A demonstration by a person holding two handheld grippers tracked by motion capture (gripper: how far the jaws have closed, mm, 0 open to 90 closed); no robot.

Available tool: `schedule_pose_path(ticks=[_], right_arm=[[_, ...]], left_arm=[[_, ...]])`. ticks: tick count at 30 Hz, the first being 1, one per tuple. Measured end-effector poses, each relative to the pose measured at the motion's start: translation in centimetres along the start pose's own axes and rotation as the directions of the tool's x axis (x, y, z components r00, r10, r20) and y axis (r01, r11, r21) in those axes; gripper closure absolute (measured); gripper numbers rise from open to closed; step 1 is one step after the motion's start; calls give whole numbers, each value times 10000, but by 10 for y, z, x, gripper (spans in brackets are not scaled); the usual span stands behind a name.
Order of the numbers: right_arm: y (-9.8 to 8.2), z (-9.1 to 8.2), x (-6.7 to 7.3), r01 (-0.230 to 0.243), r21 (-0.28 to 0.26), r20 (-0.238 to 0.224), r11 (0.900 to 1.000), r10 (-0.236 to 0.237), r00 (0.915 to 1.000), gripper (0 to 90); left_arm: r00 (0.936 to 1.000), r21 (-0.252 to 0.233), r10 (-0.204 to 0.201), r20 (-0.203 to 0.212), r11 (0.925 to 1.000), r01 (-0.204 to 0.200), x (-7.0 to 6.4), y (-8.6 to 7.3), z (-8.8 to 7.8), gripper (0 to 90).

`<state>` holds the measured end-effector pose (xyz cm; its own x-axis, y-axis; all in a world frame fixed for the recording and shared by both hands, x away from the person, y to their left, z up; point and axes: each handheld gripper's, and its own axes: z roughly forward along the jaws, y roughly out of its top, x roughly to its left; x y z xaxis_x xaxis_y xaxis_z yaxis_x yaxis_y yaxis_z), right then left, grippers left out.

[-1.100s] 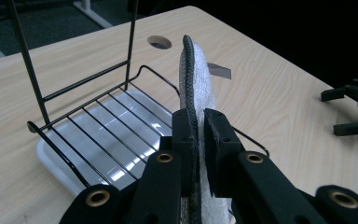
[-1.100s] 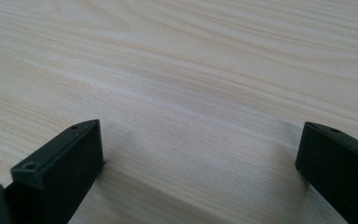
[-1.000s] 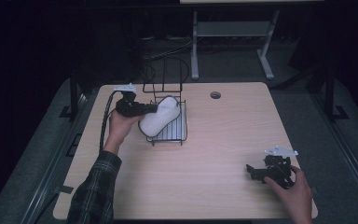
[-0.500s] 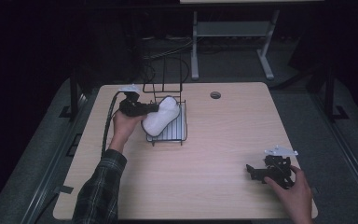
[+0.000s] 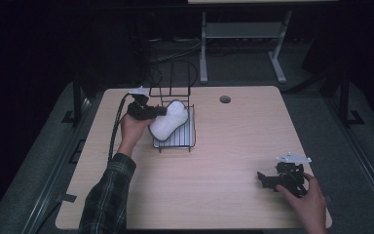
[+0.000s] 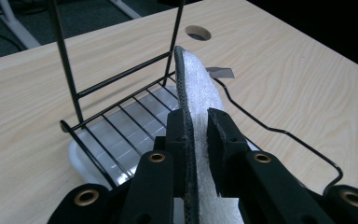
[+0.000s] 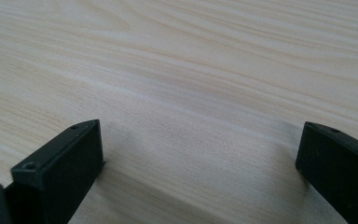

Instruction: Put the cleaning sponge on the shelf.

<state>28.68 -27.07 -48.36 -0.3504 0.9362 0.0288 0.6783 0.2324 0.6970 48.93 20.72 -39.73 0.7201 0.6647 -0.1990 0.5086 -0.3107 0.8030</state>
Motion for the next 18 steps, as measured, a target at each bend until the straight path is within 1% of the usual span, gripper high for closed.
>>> schedule_pose_path(ticks=[4, 8, 10, 11, 14, 18], right_arm=[[0, 0, 0, 0, 0, 0, 10000, 0, 10000, 2], [0, 0, 0, 2, 0, 0, 10000, -2, 10000, 2], [0, 0, 0, 1, 0, 1, 10000, -1, 10000, 2], [0, 0, 0, 2, 1, 0, 10000, -2, 10000, 2], [0, 0, 0, 0, 2, -1, 10000, 0, 10000, 2], [0, 0, 0, -1, 0, 1, 10000, 1, 10000, 2]], left_arm=[[9996, 195, 23, -293, 9998, -17, 1, -2, 1, 757], [9991, 249, -5, -432, 9997, 15, 2, -3, 2, 750], [9991, 250, -22, -432, 9997, 33, 3, -3, 3, 741], [9986, 319, 9, -527, 9995, 8, 3, -3, 3, 741], [9974, 394, 10, -724, 9992, 19, 3, -4, 3, 692], [9969, 394, 75, -783, 9992, -45, 2, -7, 1, 688]])
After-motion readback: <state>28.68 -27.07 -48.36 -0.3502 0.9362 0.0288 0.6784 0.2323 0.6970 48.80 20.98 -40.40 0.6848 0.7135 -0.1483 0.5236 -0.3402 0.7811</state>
